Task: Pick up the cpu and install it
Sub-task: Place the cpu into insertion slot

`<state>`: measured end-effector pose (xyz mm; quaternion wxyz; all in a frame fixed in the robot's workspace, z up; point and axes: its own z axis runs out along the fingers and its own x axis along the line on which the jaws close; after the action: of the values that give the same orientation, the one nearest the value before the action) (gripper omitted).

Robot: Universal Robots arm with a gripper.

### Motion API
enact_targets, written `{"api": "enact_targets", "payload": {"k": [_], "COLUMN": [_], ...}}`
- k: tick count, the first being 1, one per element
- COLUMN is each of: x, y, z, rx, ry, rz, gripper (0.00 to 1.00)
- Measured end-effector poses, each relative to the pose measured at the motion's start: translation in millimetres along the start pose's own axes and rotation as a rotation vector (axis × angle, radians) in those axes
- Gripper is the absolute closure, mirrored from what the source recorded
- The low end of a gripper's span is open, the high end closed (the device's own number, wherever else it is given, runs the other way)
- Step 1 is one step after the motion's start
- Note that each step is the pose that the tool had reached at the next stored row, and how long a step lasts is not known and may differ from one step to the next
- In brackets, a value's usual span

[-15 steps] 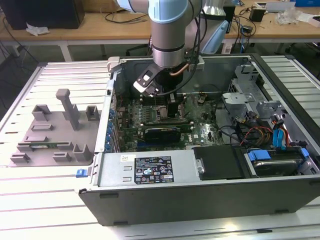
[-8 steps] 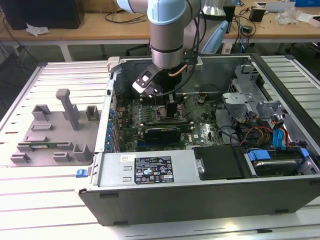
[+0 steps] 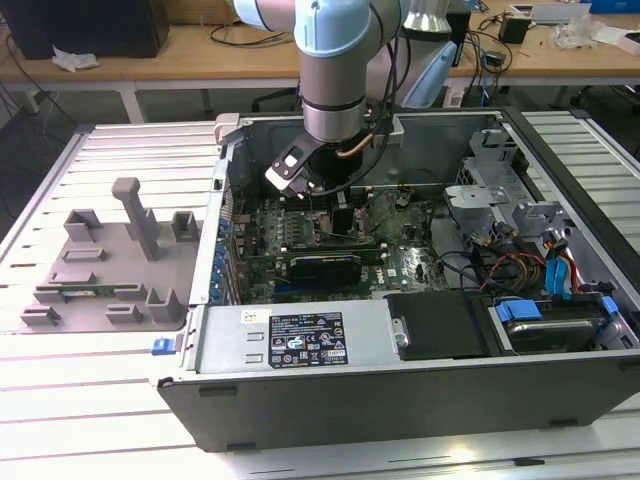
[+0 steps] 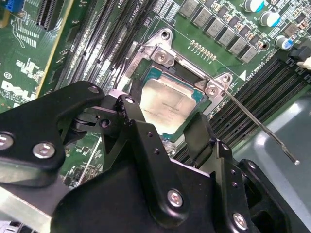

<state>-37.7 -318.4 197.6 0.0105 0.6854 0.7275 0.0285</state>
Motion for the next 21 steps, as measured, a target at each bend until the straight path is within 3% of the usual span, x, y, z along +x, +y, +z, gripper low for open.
{"api": "enact_targets", "payload": {"k": [7, 9, 21], "x": [0.0, 0.0, 0.0], "y": [-0.1, -0.1, -0.1], "z": [0.2, 0.2, 0.5], "rx": [0.0001, 0.0002, 0.0000], "ry": [-0.0001, -0.0003, 0.0000], "rz": [0.000, 0.000, 0.001], "gripper": [0.38, 0.46, 0.46]}}
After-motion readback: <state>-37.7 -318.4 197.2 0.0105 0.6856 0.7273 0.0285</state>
